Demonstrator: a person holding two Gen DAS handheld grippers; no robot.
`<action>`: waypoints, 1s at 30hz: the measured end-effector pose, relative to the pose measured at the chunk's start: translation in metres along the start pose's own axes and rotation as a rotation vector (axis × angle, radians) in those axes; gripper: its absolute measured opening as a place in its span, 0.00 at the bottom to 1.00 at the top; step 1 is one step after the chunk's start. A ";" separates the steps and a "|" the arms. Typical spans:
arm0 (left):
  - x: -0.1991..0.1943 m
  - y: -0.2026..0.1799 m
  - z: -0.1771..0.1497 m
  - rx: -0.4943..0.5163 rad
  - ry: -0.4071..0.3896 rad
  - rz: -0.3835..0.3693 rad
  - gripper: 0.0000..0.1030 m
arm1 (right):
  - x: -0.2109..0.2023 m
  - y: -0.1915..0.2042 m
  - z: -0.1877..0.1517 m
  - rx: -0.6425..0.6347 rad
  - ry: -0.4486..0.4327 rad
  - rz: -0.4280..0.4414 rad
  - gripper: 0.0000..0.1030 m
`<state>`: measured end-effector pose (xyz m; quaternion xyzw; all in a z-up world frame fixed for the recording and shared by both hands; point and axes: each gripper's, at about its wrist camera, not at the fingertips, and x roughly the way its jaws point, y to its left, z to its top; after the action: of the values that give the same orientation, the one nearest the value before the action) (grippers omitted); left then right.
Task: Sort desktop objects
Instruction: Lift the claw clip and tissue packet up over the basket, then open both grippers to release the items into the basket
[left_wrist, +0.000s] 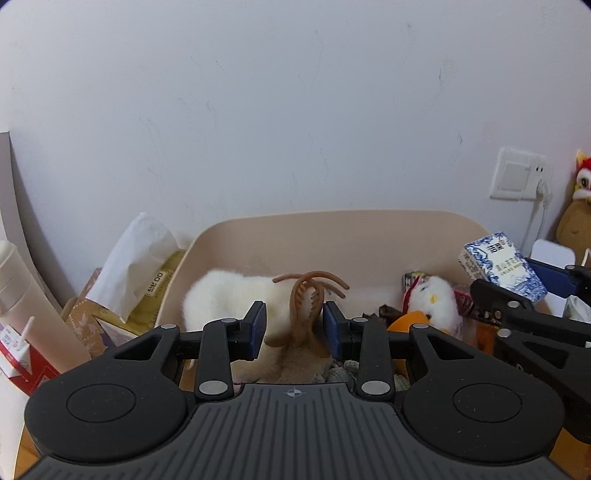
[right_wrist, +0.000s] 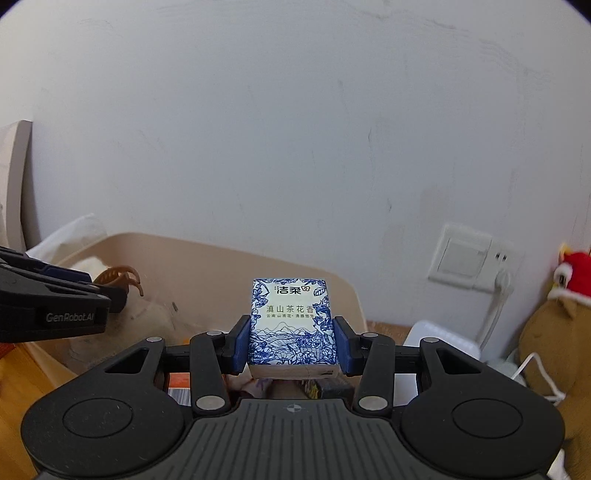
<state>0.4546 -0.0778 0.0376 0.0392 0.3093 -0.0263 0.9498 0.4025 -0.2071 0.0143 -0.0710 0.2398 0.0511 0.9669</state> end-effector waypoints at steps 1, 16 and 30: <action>0.002 -0.001 -0.001 0.003 0.005 0.002 0.34 | 0.002 0.000 -0.001 0.003 0.004 0.002 0.42; -0.004 0.005 -0.015 0.007 -0.013 0.017 0.81 | -0.024 0.000 -0.017 0.034 -0.004 0.027 0.77; -0.070 0.026 -0.047 -0.023 -0.059 0.018 0.83 | -0.081 0.014 -0.027 0.090 -0.134 0.053 1.00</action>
<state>0.3726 -0.0454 0.0419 0.0300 0.2813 -0.0154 0.9590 0.3171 -0.2032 0.0278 -0.0176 0.1785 0.0704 0.9813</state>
